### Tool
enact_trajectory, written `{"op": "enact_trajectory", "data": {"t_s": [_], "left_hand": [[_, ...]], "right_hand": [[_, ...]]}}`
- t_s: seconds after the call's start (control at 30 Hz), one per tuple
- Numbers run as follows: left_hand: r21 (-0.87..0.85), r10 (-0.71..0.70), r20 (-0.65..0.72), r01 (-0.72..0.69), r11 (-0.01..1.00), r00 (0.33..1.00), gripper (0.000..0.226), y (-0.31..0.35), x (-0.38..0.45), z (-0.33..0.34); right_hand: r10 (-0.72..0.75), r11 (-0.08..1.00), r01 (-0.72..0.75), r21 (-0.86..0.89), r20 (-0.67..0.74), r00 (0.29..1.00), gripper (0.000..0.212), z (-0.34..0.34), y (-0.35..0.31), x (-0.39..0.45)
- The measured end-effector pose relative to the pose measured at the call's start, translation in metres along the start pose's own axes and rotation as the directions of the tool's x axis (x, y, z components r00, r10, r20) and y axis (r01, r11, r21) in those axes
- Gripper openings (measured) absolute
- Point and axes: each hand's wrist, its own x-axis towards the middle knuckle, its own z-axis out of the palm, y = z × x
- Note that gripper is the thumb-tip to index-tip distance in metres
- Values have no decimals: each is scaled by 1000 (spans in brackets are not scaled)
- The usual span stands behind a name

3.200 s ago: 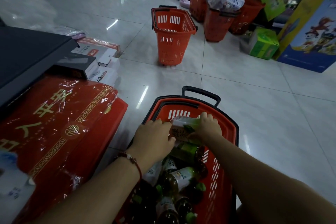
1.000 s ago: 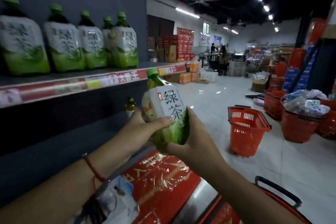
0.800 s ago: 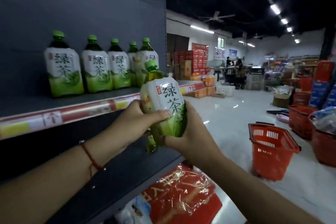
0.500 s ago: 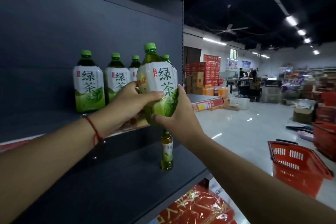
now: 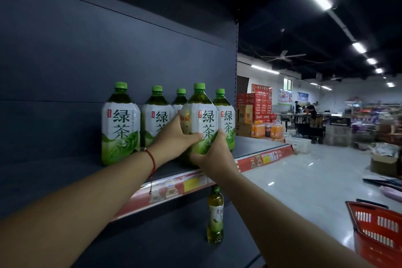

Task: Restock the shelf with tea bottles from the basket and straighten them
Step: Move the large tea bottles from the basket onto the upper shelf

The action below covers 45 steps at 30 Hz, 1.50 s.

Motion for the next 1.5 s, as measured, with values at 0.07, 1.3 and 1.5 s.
{"op": "enact_trajectory", "data": {"t_s": [0.07,1.3,1.5], "left_hand": [[54,-13,10,12,998,1000,60,-6,13,3],[562,199,376,-394,727,905,66,25,-170,106],[440,154,586,-472,764,795,68,25,-258,214]], "right_hand": [[33,999,-33,-5,-17,999,110,6,1,9],[55,646,162,-746,257,965,74,-152,90,-180],[353,600,-56,-798,201,914,78,-198,187,-275]]}}
